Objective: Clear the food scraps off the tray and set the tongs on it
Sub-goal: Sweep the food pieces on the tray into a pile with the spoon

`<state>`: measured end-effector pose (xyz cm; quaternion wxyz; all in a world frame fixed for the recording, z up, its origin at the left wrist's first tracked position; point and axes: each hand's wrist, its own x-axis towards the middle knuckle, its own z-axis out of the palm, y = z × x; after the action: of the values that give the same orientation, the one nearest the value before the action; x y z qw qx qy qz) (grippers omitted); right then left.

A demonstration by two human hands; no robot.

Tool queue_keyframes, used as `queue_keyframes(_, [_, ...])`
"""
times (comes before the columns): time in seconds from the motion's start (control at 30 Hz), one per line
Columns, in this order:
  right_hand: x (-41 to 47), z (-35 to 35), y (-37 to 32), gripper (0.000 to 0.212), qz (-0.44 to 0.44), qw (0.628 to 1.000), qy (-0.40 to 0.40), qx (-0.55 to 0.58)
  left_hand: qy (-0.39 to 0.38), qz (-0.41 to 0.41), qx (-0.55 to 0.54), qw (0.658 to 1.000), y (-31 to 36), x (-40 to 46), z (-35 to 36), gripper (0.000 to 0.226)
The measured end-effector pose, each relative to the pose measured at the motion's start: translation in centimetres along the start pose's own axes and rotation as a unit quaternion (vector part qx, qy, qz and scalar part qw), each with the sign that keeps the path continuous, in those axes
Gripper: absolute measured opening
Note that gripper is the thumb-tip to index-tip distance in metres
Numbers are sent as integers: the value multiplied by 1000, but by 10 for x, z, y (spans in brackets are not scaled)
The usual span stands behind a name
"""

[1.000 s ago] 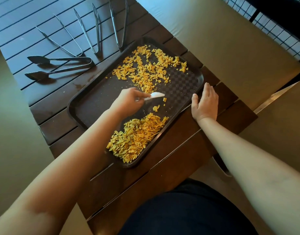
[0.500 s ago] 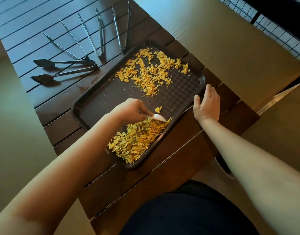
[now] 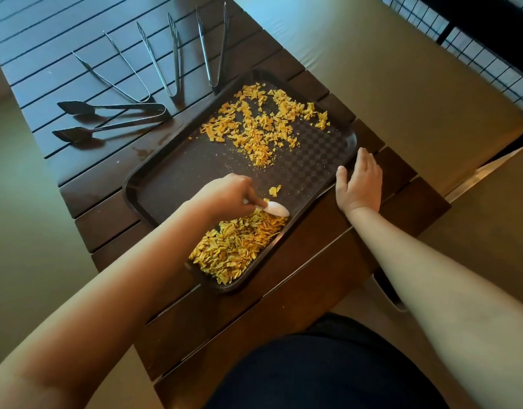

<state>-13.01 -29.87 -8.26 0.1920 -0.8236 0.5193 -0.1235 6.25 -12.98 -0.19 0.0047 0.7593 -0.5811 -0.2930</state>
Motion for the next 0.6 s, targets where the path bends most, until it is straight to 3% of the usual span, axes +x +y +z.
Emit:
queue_keyframes(0.1, [-1,0,0,70,1,1000,-1,3,6,7,1,1000,-6,-8,-2,25])
queue_keyframes(0.27, [-1,0,1,66,0,1000,-2,4,124,-52,-113,984,-1,4,3,29])
queue_keyframes(0.6, [0,0,1,65,-3,1000,5,2,82,-64,-52,993,-27,-25,12,25])
